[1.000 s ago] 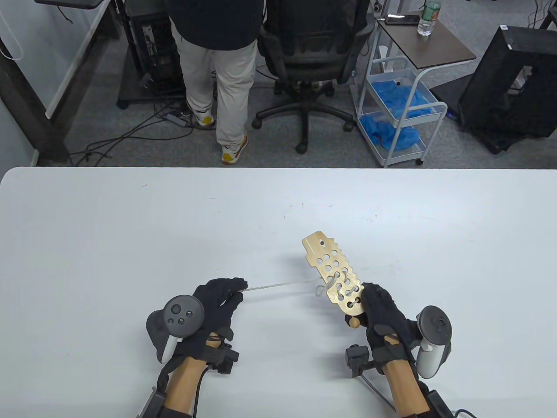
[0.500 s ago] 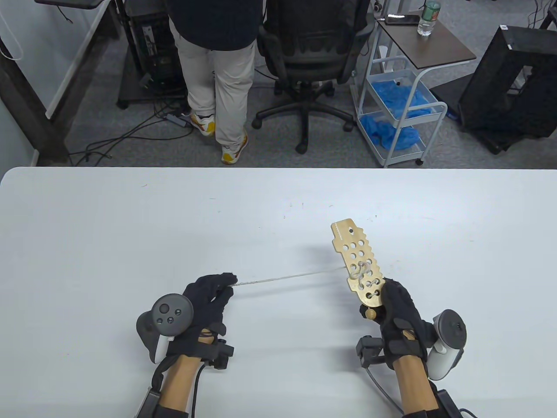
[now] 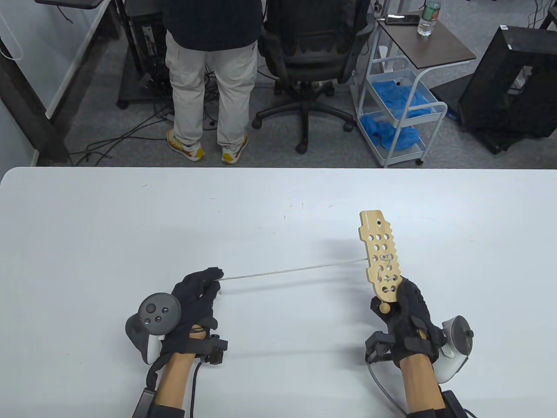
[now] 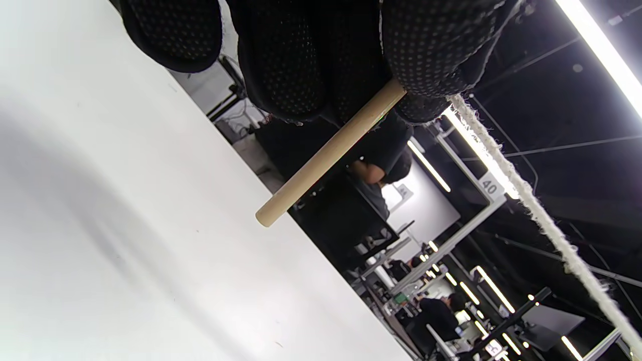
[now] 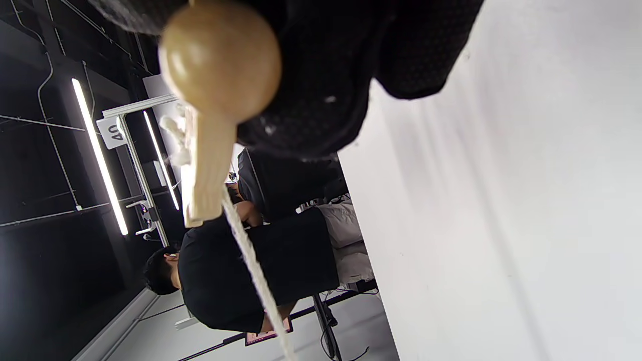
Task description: Remove rope from all holes on crocodile lacing toy
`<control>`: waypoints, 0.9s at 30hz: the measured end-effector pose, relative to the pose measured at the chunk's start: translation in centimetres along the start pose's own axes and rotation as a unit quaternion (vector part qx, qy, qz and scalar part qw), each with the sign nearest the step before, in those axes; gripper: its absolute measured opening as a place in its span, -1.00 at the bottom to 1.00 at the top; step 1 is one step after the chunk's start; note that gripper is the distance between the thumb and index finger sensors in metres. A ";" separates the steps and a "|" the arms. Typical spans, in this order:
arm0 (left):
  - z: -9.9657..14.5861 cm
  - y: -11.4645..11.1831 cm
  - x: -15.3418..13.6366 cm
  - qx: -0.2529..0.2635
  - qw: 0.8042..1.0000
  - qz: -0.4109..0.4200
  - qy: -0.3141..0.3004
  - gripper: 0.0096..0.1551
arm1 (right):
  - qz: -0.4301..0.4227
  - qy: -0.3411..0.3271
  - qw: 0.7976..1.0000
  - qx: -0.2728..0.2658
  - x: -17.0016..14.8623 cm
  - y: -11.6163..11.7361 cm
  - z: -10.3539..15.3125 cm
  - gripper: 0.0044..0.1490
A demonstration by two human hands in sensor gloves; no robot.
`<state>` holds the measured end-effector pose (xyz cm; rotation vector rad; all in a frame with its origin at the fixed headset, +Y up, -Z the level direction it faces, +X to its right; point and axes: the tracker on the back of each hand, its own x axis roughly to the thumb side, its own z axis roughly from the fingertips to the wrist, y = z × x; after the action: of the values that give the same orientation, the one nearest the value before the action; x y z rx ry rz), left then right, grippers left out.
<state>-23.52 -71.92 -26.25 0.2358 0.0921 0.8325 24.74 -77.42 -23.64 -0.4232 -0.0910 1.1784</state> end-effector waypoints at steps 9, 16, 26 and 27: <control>-0.1 0.5 -0.4 0.014 1.000 0.015 0.012 -0.54 | -0.030 -0.002 1.000 -0.006 0.0 -0.5 0.0 -0.40; -0.1 0.5 -0.7 0.014 0.999 0.029 0.021 -0.55 | -0.034 -0.007 0.999 -0.004 0.0 -0.5 -0.1 -0.40; -0.1 0.9 -0.9 0.027 0.998 0.043 0.028 -0.55 | -0.054 -0.013 0.998 -0.014 0.2 -1.0 0.0 -0.40; -0.1 1.0 -1.0 0.030 0.998 0.047 0.031 -0.55 | -0.058 -0.012 0.998 -0.017 0.2 -1.0 0.0 -0.40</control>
<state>-24.95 -71.99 -26.09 0.2724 0.1648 0.9310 25.74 -77.55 -23.28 -0.4275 -0.1546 1.0694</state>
